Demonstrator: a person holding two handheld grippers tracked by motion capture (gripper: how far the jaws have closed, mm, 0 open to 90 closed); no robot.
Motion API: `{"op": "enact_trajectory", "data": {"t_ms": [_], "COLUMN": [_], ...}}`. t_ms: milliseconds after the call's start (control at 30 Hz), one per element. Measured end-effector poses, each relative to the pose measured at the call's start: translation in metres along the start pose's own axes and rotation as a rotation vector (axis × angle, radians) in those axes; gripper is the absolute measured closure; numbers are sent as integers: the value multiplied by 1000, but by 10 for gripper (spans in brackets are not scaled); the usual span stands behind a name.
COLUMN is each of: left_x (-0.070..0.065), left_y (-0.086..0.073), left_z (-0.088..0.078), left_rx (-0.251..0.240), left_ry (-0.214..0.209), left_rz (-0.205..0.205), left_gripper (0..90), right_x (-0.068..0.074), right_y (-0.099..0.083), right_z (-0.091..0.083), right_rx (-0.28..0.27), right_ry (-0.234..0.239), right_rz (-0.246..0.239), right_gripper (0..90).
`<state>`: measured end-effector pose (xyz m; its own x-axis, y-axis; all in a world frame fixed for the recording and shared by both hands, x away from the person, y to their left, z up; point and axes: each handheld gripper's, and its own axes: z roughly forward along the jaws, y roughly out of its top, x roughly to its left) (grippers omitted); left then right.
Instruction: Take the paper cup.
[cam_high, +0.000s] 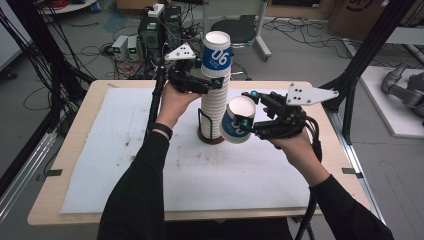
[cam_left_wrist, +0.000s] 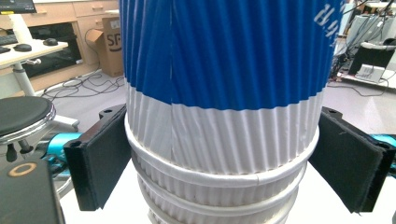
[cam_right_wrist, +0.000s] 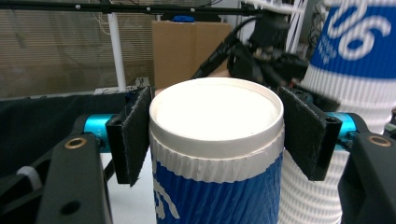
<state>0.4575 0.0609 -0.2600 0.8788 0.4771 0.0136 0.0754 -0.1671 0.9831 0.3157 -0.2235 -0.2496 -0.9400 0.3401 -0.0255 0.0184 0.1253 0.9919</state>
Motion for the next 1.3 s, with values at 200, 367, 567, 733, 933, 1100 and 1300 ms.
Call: {"op": "enact_trajectory", "data": {"t_ms": [200, 367, 567, 733, 933, 1100, 1300], "left_x": [0, 0, -1, -1, -1, 0, -2], "left_y": [0, -1, -1, -1, -1, -2, -2], "left_z": [0, 1, 1, 1, 1, 0, 0], "left_rx": [-1, -2, -3, -3, -6, -7, 18], "left_ry": [2, 1, 2, 4, 3, 2, 11], "left_rz": [2, 1, 2, 2, 4, 2, 8], "left_gripper": [112, 112, 111, 111, 111, 111, 107], "right_x": [0, -1, 0, 1, 1, 1, 0], "right_y": [-24, -39, -58, -69, -79, -82, -83], "right_z": [-3, -5, -6, -5, -4, -5, -8], "right_rx": [21, 24, 26, 35, 49, 51, 49], "right_ry": [2, 4, 4, 8, 10, 7, -1], "right_rz": [34, 58, 77, 92, 106, 112, 115], "right_gripper": [309, 309, 309, 309, 309, 309, 309]}}
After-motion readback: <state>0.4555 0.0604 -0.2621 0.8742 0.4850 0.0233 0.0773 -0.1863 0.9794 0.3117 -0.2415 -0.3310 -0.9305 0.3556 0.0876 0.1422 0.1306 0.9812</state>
